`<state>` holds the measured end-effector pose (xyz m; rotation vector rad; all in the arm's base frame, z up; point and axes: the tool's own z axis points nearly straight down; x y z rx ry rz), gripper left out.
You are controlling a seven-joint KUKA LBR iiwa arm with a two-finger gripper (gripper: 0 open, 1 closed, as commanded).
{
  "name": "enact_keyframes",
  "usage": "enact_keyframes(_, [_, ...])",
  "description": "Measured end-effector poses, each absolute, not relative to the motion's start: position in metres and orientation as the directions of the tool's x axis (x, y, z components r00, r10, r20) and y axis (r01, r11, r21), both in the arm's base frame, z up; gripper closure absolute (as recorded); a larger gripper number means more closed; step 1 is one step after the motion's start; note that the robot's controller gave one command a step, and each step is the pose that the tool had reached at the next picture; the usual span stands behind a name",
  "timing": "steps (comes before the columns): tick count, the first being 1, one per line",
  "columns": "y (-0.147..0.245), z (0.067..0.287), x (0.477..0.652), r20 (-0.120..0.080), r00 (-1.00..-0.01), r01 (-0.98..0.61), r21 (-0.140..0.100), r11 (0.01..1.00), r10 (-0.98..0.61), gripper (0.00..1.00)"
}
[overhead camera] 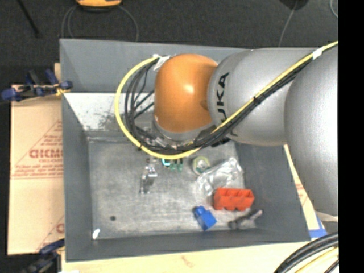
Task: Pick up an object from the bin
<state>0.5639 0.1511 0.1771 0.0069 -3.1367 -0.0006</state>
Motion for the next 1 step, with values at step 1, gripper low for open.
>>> enact_keyframes(1, [0.101, 0.1064, 0.6324, -0.002, -0.972, 0.236, -0.001, 0.972, 0.236, 0.0])
